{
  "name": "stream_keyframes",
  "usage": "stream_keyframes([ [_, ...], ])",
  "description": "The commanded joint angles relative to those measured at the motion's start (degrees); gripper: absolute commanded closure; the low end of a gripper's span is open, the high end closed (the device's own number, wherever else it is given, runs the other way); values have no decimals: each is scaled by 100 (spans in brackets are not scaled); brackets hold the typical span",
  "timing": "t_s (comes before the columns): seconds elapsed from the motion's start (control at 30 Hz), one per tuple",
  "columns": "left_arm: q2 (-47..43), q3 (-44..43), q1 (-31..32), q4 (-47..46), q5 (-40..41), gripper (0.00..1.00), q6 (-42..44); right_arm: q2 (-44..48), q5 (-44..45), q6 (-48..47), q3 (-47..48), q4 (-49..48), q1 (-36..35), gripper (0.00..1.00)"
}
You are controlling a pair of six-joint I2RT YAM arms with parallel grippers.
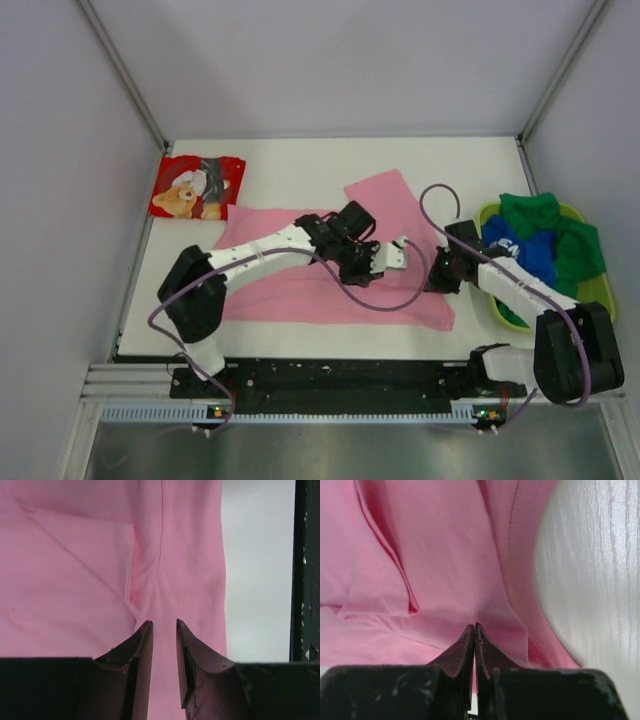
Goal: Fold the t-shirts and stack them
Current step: Fold the flattened tshirt in 1/3 of the way
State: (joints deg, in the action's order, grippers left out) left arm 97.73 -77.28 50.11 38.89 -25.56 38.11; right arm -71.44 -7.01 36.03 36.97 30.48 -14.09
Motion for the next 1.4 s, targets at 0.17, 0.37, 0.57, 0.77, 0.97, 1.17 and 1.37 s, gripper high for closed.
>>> stream_keyframes([
  [0.17, 1651, -1359, 605, -963, 472, 61, -497, 217, 208, 88, -620, -982, 169, 100],
  [0.37, 2206, -1598, 658, -1024, 904, 64, -427, 359, 173, 106, -735, -1044, 204, 100],
  [0.57, 2408, -1562, 658, -1077, 736, 62, -409, 315, 173, 159, -876, -1202, 248, 100],
  [0.77, 2540, -1773, 658, -893, 895, 95, -489, 271, 182, 150, -919, -1202, 240, 100],
  [0.97, 2215, -1730, 597, -778, 860, 100, -620, 87, 217, 176, -929, -1202, 240, 100],
  [1.17, 1794, -1458, 79, -1303, 701, 100, -1506, -115, 296, 167, -929, -1202, 257, 100],
  [1.37, 1802, -1316, -466, -1525, 430, 100, -2254, -195, 287, 141, -902, -1185, 257, 100],
])
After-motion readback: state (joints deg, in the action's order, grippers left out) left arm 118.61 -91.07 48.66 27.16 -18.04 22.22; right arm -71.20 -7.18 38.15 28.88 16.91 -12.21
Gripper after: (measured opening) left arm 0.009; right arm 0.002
